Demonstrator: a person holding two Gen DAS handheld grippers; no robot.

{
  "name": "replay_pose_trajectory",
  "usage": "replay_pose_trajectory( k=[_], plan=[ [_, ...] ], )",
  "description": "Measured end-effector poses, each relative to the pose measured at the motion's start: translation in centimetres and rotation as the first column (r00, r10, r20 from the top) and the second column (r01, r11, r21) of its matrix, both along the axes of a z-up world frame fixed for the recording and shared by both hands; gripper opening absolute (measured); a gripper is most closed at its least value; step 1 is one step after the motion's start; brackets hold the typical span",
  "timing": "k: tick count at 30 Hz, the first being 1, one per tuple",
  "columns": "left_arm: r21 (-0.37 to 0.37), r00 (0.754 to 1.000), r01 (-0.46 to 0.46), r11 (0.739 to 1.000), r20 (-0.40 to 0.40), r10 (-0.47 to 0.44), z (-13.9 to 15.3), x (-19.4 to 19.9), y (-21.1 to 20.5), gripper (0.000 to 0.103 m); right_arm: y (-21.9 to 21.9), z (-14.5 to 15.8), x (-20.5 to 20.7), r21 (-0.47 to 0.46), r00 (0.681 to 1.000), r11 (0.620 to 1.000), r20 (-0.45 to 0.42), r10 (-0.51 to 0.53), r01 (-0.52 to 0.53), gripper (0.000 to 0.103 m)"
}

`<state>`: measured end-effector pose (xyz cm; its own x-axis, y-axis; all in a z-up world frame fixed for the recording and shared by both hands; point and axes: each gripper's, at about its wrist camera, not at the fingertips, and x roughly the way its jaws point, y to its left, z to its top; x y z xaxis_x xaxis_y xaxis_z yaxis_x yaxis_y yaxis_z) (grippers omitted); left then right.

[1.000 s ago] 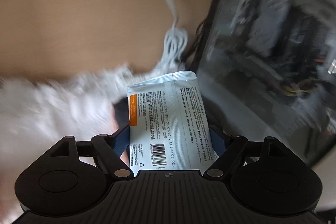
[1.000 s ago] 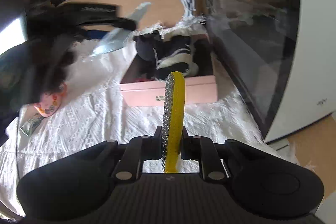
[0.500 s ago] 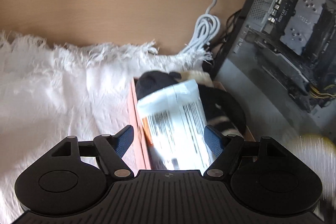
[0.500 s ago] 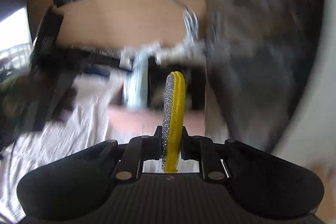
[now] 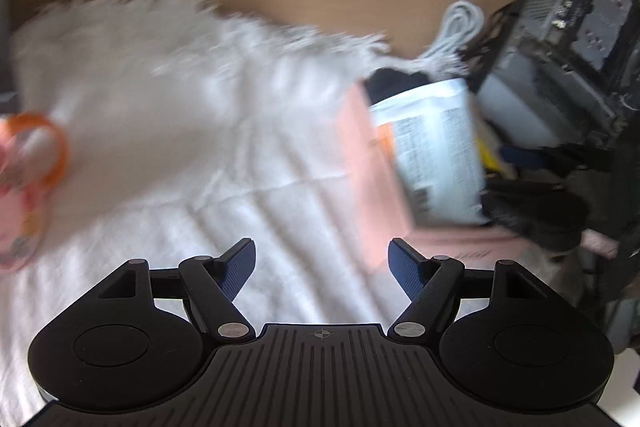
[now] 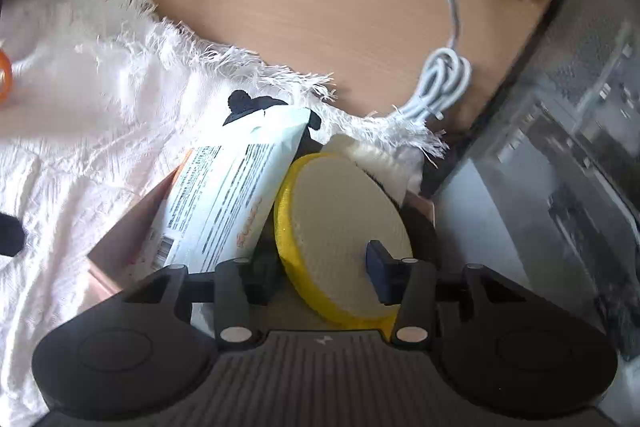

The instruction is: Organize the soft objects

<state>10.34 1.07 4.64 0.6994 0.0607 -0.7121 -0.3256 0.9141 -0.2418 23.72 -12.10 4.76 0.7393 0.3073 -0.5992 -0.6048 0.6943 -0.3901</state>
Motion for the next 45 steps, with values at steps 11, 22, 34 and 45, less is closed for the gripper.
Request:
replay_pose_trajectory(
  k=[11,22,34,45],
  plan=[
    [0.097,0.982,0.185,0.978,-0.043,-0.182,-2.5,-6.9,2.5,0.078,-3.6,3.2,-6.4,0.272,0.963,0.924,-0.095,-0.253,0.269,0.077],
    [0.173,0.959,0.283,0.943,-0.069,-0.275,-4.9,-9.8,4.7,0.078,1.6,-4.1,-17.1,0.206,0.831,0.835,-0.367,-0.418,0.511,0.082],
    [0.242,0.939,0.327,0.914,0.021,-0.342,-6.3,-5.5,2.5,0.079,0.5,-6.7,-16.7,0.255,0.788,0.751,-0.297,-0.539,0.609,0.103],
    [0.301,0.934,0.325,0.897,0.049,-0.355,-7.1,-4.4,2.6,0.084,0.1,-7.3,-16.6,0.307,0.781,0.718,-0.241,-0.577,0.625,0.103]
  ],
)
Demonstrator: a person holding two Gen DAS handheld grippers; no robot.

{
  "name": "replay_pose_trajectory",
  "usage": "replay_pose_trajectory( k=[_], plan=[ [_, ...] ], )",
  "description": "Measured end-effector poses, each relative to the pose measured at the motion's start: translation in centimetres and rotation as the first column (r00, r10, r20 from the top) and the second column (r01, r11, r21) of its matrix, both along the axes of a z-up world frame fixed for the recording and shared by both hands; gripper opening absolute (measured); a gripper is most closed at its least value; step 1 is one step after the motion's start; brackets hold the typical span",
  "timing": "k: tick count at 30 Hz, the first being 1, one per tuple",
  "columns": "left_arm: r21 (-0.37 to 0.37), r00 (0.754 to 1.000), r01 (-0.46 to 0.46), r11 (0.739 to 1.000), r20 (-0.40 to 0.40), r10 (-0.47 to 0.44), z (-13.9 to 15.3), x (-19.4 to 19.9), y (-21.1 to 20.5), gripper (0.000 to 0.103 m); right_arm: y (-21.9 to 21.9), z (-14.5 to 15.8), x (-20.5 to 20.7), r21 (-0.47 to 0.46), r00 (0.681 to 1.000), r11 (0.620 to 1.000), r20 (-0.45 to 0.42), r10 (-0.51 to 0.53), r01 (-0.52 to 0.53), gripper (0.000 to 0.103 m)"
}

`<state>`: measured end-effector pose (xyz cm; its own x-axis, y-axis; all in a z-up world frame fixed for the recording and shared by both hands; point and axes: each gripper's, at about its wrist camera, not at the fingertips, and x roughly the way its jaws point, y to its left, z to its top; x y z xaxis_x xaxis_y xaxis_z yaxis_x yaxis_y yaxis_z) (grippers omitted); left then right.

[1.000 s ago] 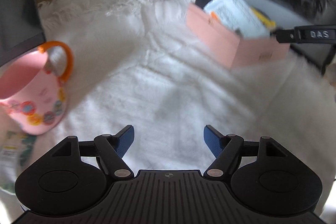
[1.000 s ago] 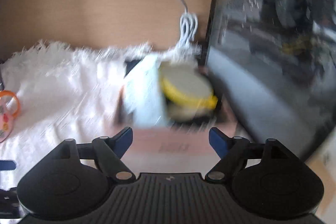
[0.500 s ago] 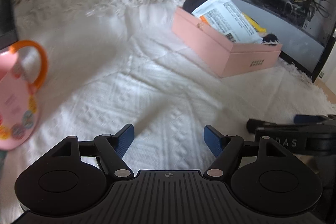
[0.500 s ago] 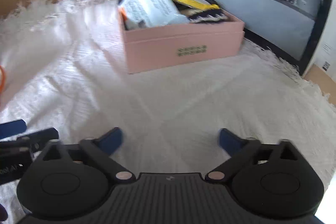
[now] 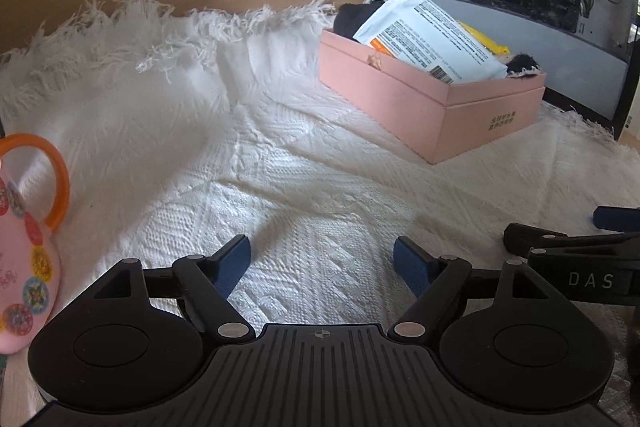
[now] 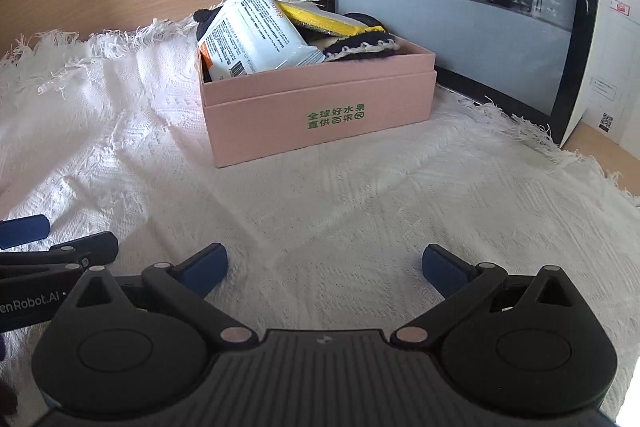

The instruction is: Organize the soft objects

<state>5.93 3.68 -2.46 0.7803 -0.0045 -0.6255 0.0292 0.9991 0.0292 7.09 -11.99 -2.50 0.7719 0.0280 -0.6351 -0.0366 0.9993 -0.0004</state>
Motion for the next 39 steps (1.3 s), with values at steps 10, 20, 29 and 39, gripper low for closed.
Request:
replay_pose_trajectory(
  k=[10,20,29,39],
  plan=[
    [0.012,1.000,0.002,1.000,0.000,-0.002,0.01,0.13,-0.23,0.084,0.05,0.00,-0.07,0.000,1.000,1.000,0.000,-0.003,0.003,0.103],
    [0.008,1.000,0.006,1.000,0.000,-0.006,0.00,0.25,-0.07,0.085,0.06,0.00,-0.12,0.000,1.000,1.000,0.000,-0.004,0.004,0.103],
    [0.008,1.000,0.006,1.000,0.000,-0.006,0.01,0.28,-0.12,0.085,0.10,0.01,-0.16,0.000,1.000,1.000,0.000,-0.006,0.006,0.103],
    [0.008,1.000,0.006,1.000,0.000,-0.006,0.00,0.26,-0.12,0.085,0.08,0.01,-0.15,0.000,1.000,1.000,0.000,-0.006,0.006,0.103]
  ],
)
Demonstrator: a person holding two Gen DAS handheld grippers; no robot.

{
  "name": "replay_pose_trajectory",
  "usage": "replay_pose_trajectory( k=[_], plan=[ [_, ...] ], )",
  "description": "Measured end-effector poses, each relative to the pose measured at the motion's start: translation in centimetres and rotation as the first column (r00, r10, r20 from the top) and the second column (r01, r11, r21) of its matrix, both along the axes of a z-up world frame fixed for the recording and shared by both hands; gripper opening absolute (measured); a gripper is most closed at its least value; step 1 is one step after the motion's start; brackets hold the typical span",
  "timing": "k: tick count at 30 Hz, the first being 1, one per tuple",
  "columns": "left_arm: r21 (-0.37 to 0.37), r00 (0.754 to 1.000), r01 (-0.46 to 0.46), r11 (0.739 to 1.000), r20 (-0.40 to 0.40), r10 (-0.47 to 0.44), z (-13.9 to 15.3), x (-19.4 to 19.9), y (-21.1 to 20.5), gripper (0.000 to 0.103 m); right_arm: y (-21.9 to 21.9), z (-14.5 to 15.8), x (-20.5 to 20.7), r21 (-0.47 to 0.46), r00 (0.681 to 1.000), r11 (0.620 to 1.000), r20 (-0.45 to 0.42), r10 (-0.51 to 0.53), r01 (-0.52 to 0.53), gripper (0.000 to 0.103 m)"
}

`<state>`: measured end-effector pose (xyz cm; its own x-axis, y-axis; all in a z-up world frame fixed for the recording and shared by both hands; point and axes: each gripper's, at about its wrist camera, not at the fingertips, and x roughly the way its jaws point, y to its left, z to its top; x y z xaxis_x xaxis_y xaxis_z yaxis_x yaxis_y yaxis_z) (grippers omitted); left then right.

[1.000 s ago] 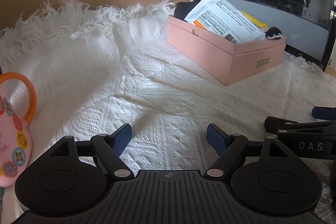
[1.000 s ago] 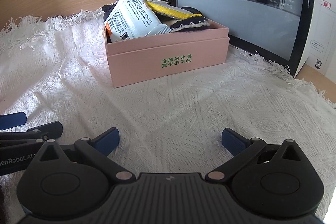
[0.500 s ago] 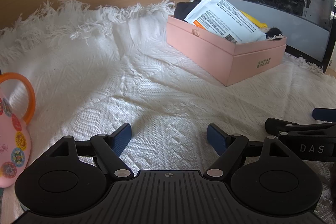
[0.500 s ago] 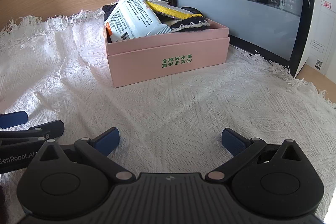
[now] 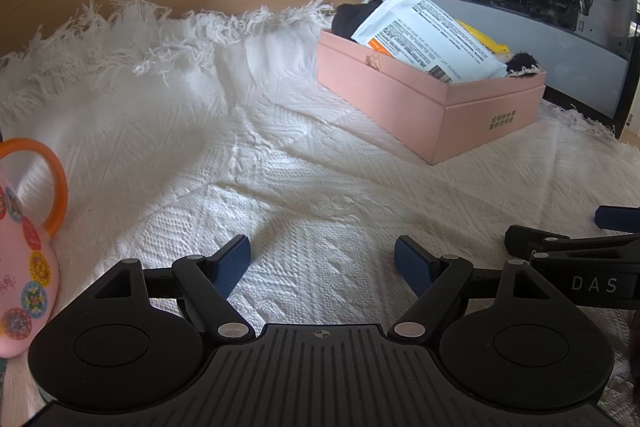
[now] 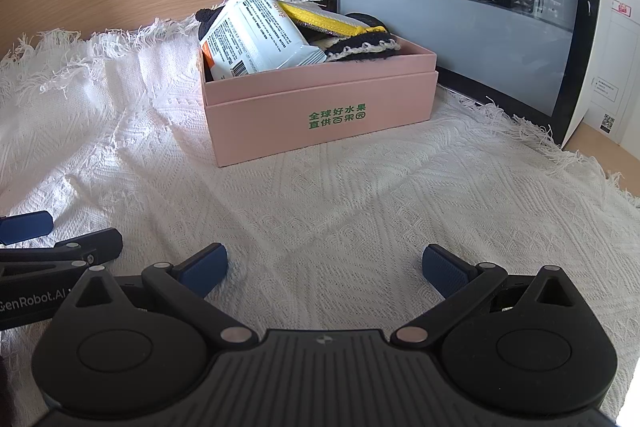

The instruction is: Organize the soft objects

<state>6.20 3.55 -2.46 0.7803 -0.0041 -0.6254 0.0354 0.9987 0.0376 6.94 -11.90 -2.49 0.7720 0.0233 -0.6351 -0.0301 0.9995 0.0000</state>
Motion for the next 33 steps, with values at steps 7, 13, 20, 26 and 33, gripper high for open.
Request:
replay_pose_trajectory(
  k=[7,13,20,26,33],
  plan=[
    [0.000,1.000,0.000,1.000,0.000,0.000,0.01,0.01,0.00,0.085,0.01,-0.02,0.01,0.000,1.000,1.000,0.000,0.000,0.000,0.103],
    [0.000,1.000,0.000,1.000,0.000,0.000,-0.01,0.02,0.01,0.085,0.01,-0.03,0.02,0.000,1.000,1.000,0.000,0.000,0.000,0.103],
    [0.001,1.000,0.000,1.000,0.001,0.000,-0.04,0.02,0.01,0.085,0.02,-0.05,0.02,0.000,1.000,1.000,0.000,0.001,-0.001,0.103],
    [0.000,1.000,-0.001,1.000,0.001,0.001,-0.05,0.00,-0.01,0.085,0.02,-0.05,0.02,0.000,1.000,1.000,0.000,0.001,-0.001,0.103],
    [0.014,0.999,0.031,0.999,0.012,-0.031,0.00,-0.06,-0.31,0.076,0.01,-0.05,0.02,0.000,1.000,1.000,0.000,0.001,-0.001,0.103]
  ],
)
